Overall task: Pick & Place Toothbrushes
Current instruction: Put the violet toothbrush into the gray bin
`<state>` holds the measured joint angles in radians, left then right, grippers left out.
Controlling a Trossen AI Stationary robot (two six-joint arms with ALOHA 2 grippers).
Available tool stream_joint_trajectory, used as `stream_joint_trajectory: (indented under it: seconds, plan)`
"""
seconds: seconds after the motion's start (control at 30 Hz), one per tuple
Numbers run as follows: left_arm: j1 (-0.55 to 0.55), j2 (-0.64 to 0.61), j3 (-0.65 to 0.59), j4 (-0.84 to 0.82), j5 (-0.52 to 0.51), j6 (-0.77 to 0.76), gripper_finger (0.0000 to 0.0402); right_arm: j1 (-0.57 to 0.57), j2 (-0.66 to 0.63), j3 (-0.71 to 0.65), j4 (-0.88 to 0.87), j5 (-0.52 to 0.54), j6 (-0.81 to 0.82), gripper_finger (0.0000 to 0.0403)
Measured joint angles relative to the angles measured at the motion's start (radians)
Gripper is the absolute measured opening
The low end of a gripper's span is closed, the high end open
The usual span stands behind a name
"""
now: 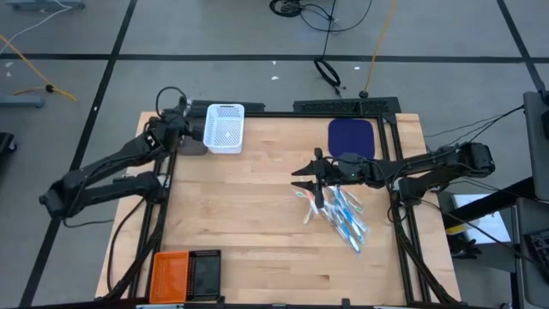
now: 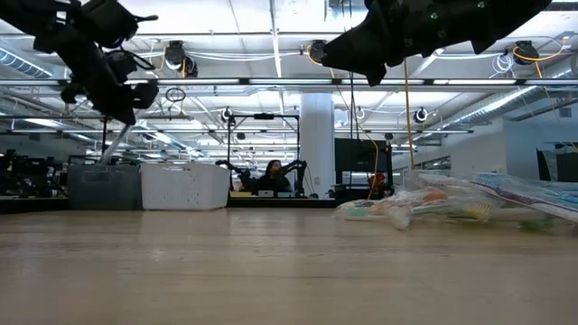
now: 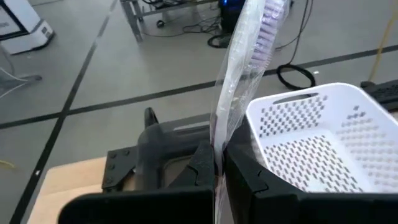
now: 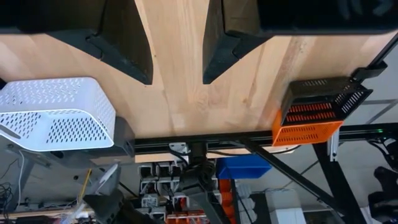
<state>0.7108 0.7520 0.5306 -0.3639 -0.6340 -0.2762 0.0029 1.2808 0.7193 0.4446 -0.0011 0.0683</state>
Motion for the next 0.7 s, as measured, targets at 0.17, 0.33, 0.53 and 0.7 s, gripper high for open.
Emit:
stream_joint_trajectory:
  seconds: [0.17,0.33,0.53,0.7]
  plan:
    - [0.065,0.034,-0.020,0.004,0.049,-0.007,0.0007,0.000,0.000,0.000,0.000,0.000,-0.001,0.0130]
    - [0.111,0.093,-0.030,0.004,0.061,-0.015,0.0004,-0.001,0.000,0.000,0.000,0.001,-0.001,0.0130]
    - [0.115,0.132,-0.030,0.025,0.027,-0.032,0.0025,-0.001,0.000,0.000,0.000,0.002,-0.001,0.0130]
    - [0.114,0.132,-0.031,0.026,0.027,-0.042,0.0052,-0.001,0.000,0.000,-0.001,0.003,-0.001,0.0130]
